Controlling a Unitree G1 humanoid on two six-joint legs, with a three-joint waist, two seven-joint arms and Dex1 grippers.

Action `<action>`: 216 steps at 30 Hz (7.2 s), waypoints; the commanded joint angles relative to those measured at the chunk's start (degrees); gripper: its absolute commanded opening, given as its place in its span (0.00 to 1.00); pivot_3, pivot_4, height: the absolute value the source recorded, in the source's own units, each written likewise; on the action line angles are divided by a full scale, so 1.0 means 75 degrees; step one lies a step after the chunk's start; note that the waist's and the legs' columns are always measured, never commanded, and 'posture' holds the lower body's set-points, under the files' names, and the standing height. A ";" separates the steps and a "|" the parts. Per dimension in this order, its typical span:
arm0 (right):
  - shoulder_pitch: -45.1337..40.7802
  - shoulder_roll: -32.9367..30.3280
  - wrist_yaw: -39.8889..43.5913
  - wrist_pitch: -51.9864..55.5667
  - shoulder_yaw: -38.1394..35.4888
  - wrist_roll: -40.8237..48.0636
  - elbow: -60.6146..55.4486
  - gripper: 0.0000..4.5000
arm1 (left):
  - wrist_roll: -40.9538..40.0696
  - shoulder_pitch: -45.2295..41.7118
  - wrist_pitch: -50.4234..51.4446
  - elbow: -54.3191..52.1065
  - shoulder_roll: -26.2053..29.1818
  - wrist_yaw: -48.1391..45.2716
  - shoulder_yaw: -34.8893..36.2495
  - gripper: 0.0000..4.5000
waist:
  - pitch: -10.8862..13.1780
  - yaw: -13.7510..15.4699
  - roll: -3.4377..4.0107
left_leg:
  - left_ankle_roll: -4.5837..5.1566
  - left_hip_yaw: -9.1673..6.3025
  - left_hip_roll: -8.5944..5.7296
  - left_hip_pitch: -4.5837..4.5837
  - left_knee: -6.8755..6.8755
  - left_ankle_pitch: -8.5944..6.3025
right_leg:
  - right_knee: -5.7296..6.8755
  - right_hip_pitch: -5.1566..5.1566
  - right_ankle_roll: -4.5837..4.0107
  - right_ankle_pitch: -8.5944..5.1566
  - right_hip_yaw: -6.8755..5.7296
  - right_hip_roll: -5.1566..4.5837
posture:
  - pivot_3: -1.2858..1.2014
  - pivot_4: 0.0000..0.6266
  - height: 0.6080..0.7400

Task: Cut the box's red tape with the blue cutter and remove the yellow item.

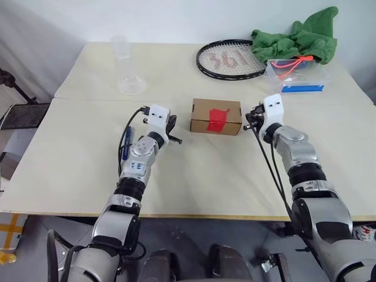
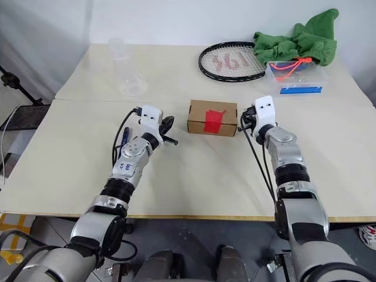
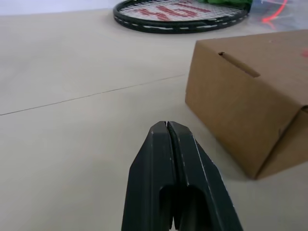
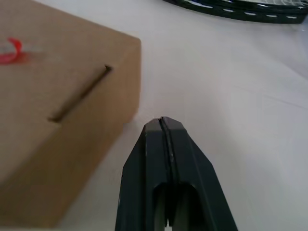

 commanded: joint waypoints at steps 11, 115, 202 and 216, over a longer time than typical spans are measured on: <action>0.1570 -0.0885 0.1888 0.2921 0.0776 0.0228 -0.5116 0.00 | -0.0120 -0.0068 0.0827 -0.0742 0.0108 -0.3109 -0.0629 0.00 | 0.0004 0.0012 0.0004 | 0.0000 -0.0035 -0.0010 -0.0020 0.0006 0.0000 | -0.0002 -0.0002 0.0000 0.0000 -0.0016 -0.0001 | 0.52 0.24 1.00; 0.5638 -0.3897 0.5357 0.3609 -0.2611 0.3836 -0.8500 1.00 | -0.3147 0.4954 0.6334 -0.9675 0.3440 -0.2832 0.2793 0.95 | 0.0080 0.0231 0.0025 | -0.0009 -0.0083 -0.0010 -0.0030 0.0033 0.0014 | -0.0029 0.0029 0.0005 0.0003 -0.0003 0.0005 | 0.52 0.24 1.00; 0.2938 -0.4120 0.5079 0.4543 -0.0286 0.3930 -0.8709 1.00 | -0.3528 0.5023 0.7276 -0.9085 0.4918 -0.3897 0.2245 0.10 | 0.0087 0.0142 0.0018 | -0.0032 -0.0005 0.0007 0.0024 0.0010 0.0012 | -0.0001 0.0008 -0.0006 -0.0003 0.0075 0.0005 | 0.52 0.24 1.00; 0.1818 -0.3223 0.5321 0.4271 0.2224 0.3213 -1.0369 0.91 | -0.2646 0.4992 0.3707 -0.8392 0.6322 -0.7582 0.0401 0.10 | 0.0093 0.0144 0.0024 | -0.0028 0.0013 0.0005 0.0012 0.0007 -0.0013 | 0.0000 -0.0017 -0.0020 -0.0011 0.0067 0.0007 | 0.52 0.24 1.00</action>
